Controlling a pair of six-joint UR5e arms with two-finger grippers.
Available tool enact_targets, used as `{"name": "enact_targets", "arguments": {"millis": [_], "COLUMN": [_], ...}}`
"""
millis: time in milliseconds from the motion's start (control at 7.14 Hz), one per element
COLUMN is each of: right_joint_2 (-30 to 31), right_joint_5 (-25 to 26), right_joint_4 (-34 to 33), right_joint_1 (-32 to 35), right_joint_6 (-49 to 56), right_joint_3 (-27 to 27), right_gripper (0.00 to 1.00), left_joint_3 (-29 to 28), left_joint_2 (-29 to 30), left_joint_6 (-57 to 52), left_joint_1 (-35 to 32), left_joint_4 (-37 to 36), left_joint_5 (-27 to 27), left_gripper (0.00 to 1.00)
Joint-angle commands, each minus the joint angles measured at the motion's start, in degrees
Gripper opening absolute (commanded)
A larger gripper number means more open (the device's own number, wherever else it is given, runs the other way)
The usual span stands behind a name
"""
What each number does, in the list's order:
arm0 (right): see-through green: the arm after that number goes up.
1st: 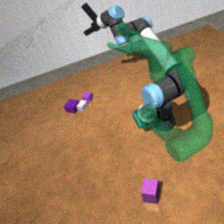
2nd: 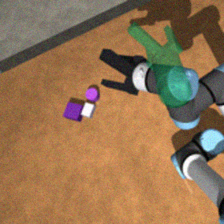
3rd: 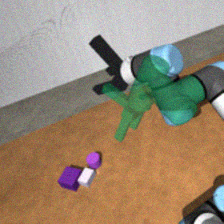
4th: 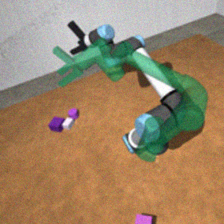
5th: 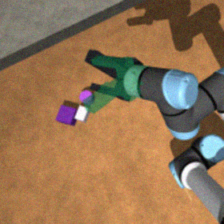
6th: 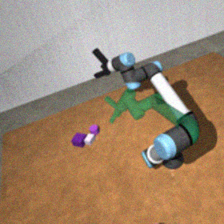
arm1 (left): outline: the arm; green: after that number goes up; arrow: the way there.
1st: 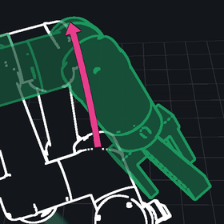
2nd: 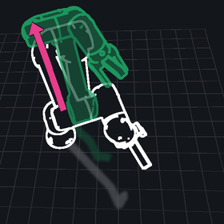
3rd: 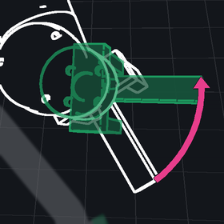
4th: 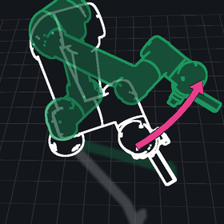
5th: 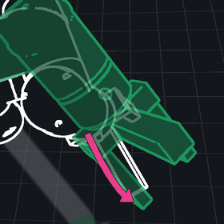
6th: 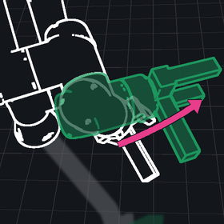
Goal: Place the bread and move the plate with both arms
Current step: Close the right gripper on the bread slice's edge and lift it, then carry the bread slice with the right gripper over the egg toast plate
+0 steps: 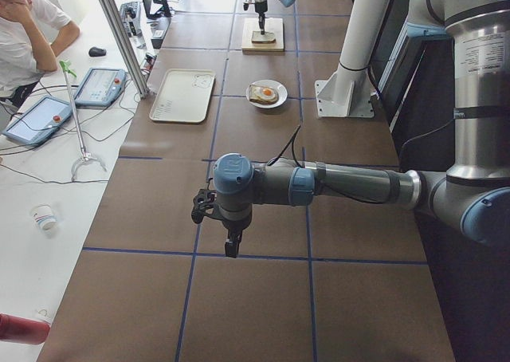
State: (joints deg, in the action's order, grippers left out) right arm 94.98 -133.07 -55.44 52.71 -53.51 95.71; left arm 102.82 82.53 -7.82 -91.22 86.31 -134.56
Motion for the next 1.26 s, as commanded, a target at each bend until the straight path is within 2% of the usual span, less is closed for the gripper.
{"name": "enact_targets", "arguments": {"millis": [0,280,560,700,841,1121], "right_joint_2": [0.03,-0.14,-3.99,-6.71,-12.57,-20.34], "right_joint_5": [-1.92,-6.12,-12.01,-11.86,-11.69,-6.97], "right_joint_4": [0.07,-0.19,-0.46,-0.02,-0.02,0.07], "right_joint_1": [0.02,0.28,2.03,1.95,0.74,-7.41], "right_joint_6": [0.07,0.07,-0.11,-1.94,-8.57,-14.25], "right_joint_3": [0.43,5.42,8.69,9.05,9.05,8.70], "right_gripper": [0.00,0.00,0.00,0.00,0.00,0.00], "left_joint_3": [0.10,0.10,-0.60,-0.60,-0.51,-0.16], "left_joint_2": [0.00,0.00,0.09,0.09,0.09,0.17], "left_joint_6": [0.00,0.00,0.00,0.09,0.09,0.09], "left_joint_1": [-0.01,-0.01,-0.01,0.08,0.08,0.08], "left_joint_4": [0.00,-0.09,-0.09,-0.09,0.00,0.00], "left_joint_5": [0.00,0.00,-3.67,-3.69,-3.78,-3.78], "left_gripper": [1.00,1.00,1.00,1.00,1.00,1.00]}}
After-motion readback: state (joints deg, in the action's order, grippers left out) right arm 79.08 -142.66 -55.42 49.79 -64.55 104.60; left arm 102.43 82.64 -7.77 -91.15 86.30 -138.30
